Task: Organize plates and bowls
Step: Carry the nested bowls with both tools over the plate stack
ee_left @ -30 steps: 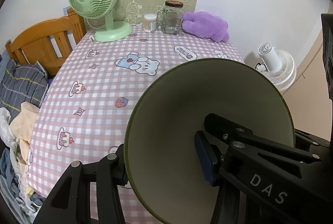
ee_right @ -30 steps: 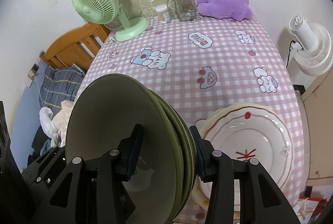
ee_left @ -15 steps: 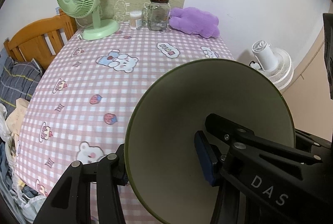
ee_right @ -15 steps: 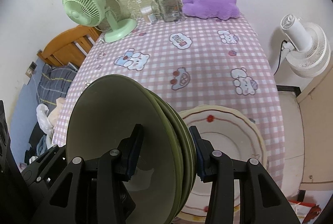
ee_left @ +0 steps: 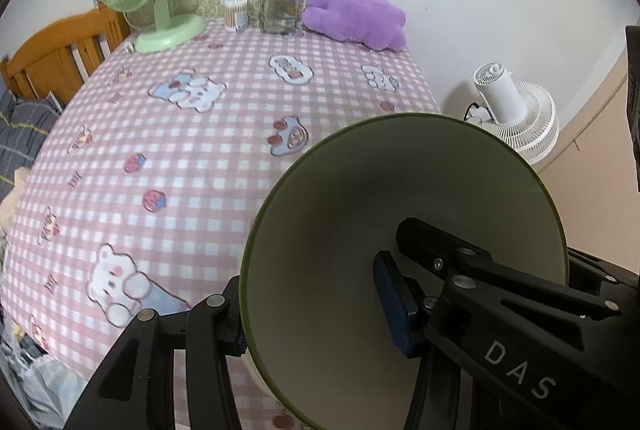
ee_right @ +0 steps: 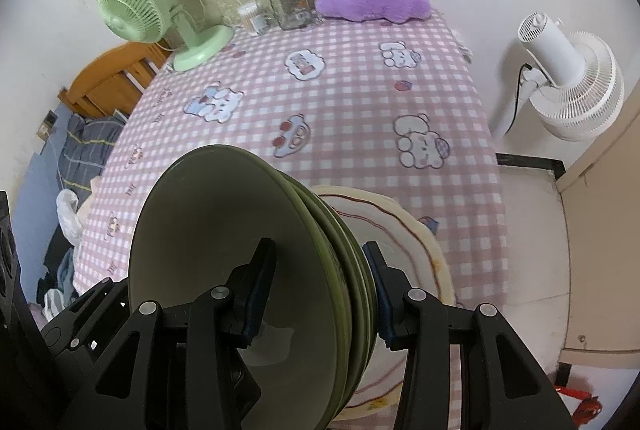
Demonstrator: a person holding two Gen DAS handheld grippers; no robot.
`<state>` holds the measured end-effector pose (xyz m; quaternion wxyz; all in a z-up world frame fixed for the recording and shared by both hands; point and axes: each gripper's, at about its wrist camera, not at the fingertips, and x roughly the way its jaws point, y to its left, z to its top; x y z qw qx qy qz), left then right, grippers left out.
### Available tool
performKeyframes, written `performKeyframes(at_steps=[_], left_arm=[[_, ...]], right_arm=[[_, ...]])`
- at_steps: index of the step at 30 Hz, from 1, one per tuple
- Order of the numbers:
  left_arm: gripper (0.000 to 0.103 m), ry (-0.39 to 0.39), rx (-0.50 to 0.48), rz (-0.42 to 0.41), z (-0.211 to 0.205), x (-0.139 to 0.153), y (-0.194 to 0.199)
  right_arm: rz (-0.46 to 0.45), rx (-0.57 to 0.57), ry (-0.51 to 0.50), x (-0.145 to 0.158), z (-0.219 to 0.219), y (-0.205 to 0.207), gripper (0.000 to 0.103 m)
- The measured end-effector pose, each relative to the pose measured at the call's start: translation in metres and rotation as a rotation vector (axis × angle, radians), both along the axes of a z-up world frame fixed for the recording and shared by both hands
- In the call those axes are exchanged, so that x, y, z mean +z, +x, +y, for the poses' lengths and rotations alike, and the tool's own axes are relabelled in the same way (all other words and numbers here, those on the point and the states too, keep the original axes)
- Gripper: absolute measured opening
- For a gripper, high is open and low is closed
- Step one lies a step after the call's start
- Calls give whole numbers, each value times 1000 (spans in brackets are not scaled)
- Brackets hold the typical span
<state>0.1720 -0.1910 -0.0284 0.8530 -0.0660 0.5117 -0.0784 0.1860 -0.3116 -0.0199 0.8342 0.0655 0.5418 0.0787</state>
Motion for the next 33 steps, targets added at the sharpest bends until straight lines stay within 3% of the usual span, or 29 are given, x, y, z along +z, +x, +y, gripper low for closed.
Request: performKeyframes(at_steps=[10, 14, 33], left_arm=[[52, -50, 40, 83, -7, -28, 4], [52, -40, 50, 73, -9, -28, 5], [53, 137, -26, 21, -38, -25, 8]], right_arm=[[69, 48, -52, -23, -9, 7, 47], [69, 65, -57, -26, -8, 10, 47], [70, -5, 33, -38, -33, 9, 47]])
